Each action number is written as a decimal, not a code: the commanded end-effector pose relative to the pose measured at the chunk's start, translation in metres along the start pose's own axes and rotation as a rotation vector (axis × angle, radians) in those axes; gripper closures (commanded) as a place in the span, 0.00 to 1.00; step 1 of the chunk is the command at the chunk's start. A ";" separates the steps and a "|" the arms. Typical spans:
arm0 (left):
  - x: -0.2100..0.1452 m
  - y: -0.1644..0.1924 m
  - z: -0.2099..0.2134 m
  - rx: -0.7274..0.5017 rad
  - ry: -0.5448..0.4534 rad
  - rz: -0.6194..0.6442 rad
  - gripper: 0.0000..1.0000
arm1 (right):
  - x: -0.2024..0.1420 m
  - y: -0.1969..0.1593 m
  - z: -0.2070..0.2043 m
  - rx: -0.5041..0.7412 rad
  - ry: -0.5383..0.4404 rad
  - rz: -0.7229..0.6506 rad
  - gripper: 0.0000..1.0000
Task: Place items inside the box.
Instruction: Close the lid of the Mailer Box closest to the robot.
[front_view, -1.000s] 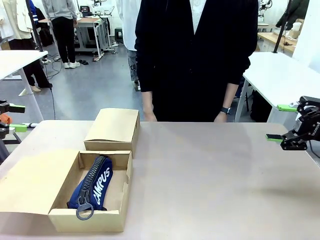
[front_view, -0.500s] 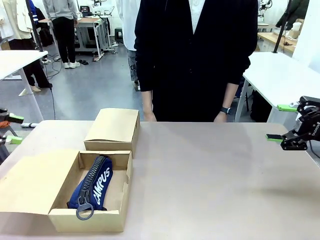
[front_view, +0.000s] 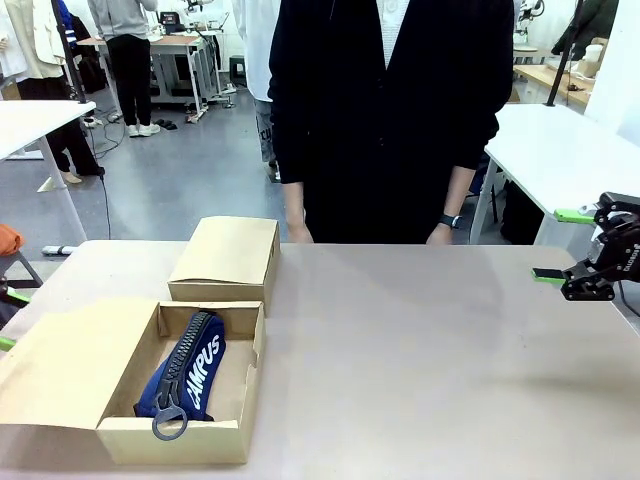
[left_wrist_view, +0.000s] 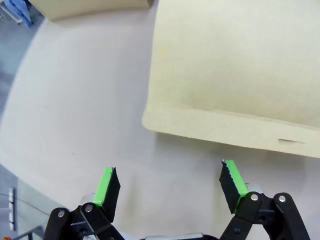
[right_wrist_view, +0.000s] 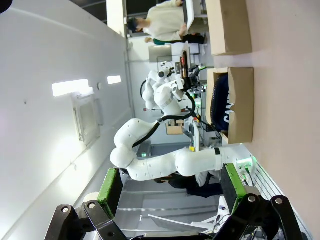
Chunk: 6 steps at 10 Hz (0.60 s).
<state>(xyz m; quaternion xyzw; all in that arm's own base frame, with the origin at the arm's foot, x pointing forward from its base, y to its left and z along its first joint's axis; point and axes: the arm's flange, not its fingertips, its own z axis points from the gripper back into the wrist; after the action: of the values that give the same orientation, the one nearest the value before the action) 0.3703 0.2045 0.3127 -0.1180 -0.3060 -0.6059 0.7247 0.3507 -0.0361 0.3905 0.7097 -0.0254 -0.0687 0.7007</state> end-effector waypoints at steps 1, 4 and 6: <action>-0.001 0.004 -0.028 -0.064 -0.007 -0.005 0.00 | -0.003 0.003 0.002 -0.007 0.006 -0.014 0.00; 0.003 -0.001 -0.058 -0.118 0.018 -0.016 0.00 | -0.003 0.003 0.002 -0.007 0.006 -0.014 0.00; 0.016 -0.008 -0.059 -0.132 -0.127 0.009 0.00 | -0.003 0.003 0.002 -0.007 0.006 -0.014 0.00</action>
<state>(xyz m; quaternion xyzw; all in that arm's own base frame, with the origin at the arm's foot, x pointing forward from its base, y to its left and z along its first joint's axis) 0.3861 0.1610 0.2707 -0.1789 -0.2795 -0.6231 0.7083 0.3507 -0.0363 0.3905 0.7097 -0.0256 -0.0690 0.7007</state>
